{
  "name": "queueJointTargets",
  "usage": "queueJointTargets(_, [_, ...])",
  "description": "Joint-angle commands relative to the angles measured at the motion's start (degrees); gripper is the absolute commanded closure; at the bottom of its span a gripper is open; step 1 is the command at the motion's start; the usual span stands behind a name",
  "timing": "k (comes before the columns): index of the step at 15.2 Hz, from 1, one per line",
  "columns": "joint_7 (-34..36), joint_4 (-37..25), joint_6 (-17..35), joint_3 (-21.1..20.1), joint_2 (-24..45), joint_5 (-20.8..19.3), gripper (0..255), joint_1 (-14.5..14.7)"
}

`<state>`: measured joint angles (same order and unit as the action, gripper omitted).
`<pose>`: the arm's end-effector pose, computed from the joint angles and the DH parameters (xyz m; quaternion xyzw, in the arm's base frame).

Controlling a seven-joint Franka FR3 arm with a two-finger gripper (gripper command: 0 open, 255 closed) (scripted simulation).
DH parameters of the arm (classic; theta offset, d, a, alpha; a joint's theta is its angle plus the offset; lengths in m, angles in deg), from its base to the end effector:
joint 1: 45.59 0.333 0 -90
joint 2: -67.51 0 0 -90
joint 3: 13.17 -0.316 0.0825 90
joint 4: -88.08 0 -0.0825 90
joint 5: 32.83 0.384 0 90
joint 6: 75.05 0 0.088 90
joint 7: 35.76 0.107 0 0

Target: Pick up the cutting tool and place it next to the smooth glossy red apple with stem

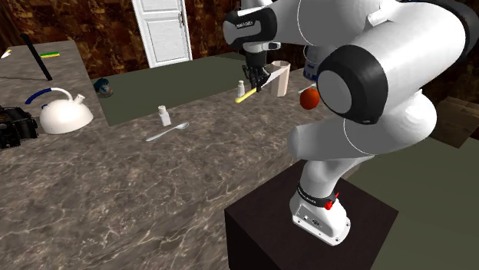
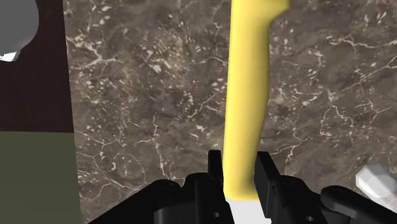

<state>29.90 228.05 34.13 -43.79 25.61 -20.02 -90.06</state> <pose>0.3719 -0.0497 0.5207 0.7127 -0.6955 0.0842 0.0361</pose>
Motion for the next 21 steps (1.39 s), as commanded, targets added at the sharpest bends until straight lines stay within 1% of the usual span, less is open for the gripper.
queueJointTargets(1, [-1.62,-1.29,1.49,0.81,2.8,-1.41,255,-1.84])
queueJointTargets(6, [-5.16,-5.78,4.88,2.52,10.89,-5.14,255,-6.5])
queueJointTargets(12, [-8.07,-13.42,7.47,3.8,21.58,-9.9,255,-11.41])
queueJointTargets(17, [-9.53,-21.67,8.11,4.52,31.1,-14.19,255,-14.55])
queueJointTargets(21, [-10.3,-29.61,7.5,5.09,39.1,-17.76,255,-16.2])
